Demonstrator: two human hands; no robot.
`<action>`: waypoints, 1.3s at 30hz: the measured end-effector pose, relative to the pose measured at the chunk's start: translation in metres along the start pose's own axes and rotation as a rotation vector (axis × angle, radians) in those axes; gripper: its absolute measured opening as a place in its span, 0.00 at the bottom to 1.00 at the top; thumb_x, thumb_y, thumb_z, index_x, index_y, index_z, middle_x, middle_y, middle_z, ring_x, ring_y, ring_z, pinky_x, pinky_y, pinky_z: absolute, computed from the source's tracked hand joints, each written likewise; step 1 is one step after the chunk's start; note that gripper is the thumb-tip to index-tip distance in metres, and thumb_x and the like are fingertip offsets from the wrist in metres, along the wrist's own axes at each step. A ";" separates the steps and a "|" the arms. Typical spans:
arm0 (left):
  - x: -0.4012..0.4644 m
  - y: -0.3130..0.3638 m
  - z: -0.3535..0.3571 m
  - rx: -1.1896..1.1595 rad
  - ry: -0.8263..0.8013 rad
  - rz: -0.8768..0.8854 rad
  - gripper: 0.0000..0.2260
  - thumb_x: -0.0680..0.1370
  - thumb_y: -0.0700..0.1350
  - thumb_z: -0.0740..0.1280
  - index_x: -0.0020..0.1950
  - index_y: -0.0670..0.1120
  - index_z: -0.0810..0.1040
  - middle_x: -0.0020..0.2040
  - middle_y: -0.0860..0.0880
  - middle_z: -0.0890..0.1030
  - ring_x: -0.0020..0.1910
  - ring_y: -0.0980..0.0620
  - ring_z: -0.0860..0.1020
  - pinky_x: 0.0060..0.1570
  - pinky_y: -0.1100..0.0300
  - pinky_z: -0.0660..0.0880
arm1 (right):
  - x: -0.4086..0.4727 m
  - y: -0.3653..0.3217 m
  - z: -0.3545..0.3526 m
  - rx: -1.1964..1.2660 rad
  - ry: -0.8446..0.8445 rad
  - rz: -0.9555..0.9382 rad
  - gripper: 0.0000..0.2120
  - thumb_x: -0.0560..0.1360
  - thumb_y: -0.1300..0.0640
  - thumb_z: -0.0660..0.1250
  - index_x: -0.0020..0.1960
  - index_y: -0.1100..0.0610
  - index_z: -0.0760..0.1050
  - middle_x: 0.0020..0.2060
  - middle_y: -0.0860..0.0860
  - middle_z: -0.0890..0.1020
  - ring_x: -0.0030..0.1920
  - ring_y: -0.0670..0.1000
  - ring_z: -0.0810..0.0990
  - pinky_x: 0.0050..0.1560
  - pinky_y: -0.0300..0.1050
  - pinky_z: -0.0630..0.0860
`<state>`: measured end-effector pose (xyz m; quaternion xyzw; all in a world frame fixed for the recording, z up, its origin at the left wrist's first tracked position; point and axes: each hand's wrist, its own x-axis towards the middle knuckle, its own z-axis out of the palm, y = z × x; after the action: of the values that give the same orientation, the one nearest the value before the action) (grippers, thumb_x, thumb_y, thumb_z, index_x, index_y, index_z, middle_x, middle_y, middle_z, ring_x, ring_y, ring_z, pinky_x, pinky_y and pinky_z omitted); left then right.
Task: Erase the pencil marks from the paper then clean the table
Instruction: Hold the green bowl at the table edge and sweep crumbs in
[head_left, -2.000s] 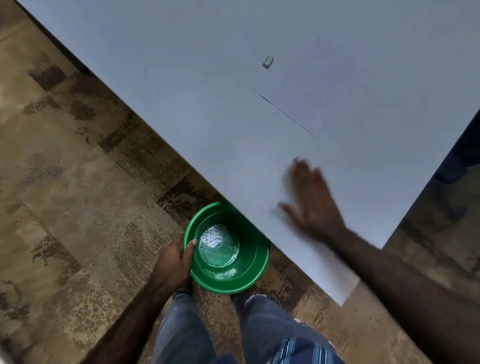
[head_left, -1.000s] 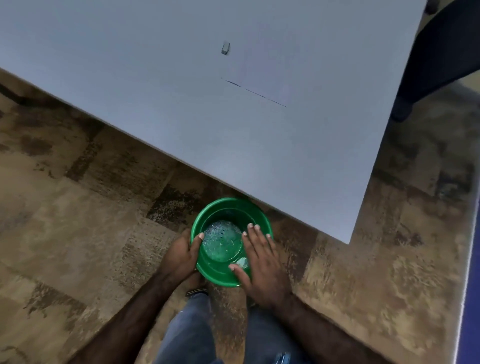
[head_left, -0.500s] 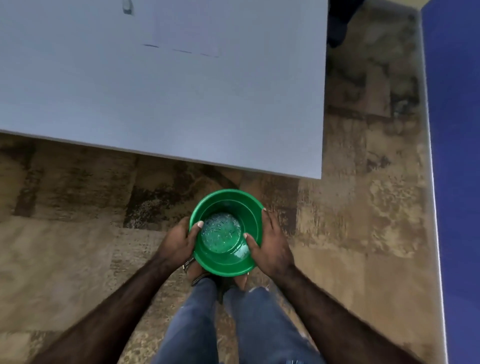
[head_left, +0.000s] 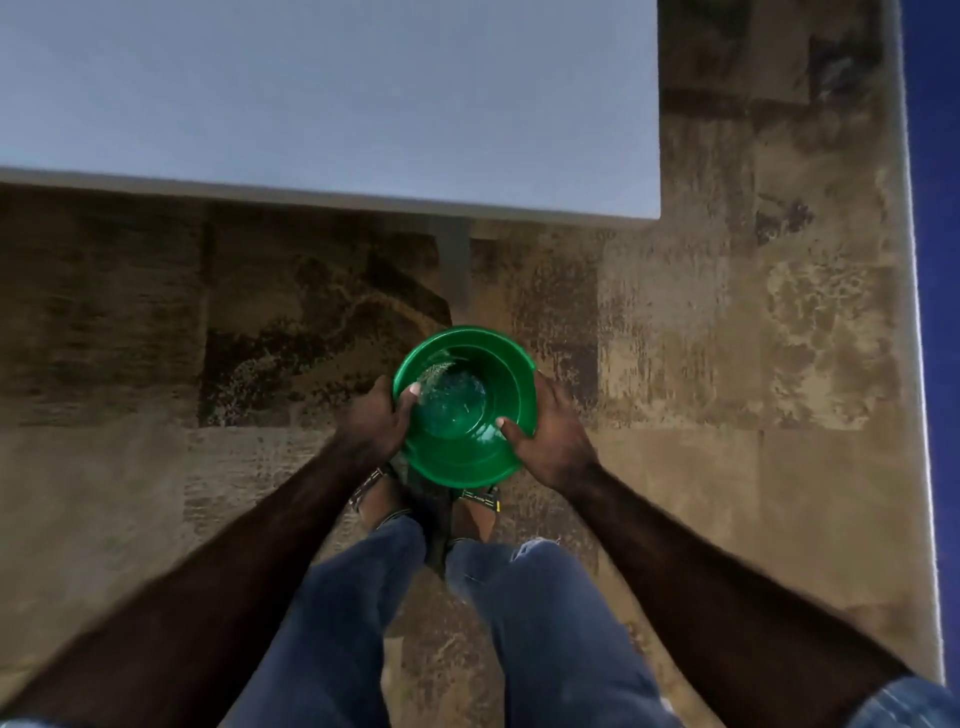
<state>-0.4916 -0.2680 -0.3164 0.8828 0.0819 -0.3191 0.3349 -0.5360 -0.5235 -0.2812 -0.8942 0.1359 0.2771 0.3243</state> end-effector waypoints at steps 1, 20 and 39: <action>0.011 -0.005 0.012 0.005 -0.014 -0.018 0.25 0.84 0.64 0.56 0.62 0.42 0.74 0.53 0.40 0.82 0.51 0.40 0.81 0.54 0.47 0.79 | 0.009 0.010 0.005 0.006 -0.009 -0.012 0.38 0.80 0.47 0.74 0.84 0.52 0.60 0.75 0.56 0.70 0.73 0.58 0.71 0.76 0.54 0.71; 0.141 -0.074 0.120 0.022 -0.161 -0.086 0.35 0.80 0.72 0.52 0.62 0.43 0.80 0.53 0.43 0.84 0.54 0.44 0.82 0.58 0.53 0.78 | 0.132 0.110 0.081 0.075 -0.064 -0.057 0.36 0.78 0.52 0.77 0.82 0.54 0.65 0.71 0.58 0.74 0.72 0.58 0.71 0.74 0.53 0.71; 0.144 -0.072 0.108 0.096 -0.083 -0.033 0.30 0.82 0.66 0.54 0.63 0.41 0.74 0.43 0.42 0.81 0.43 0.40 0.83 0.45 0.52 0.79 | 0.150 0.092 0.085 -0.103 -0.024 -0.006 0.49 0.70 0.28 0.68 0.83 0.50 0.58 0.79 0.55 0.67 0.75 0.61 0.73 0.72 0.63 0.76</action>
<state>-0.4595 -0.2922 -0.5057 0.8823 0.0672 -0.3646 0.2899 -0.4886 -0.5464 -0.4694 -0.9067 0.1148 0.2937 0.2801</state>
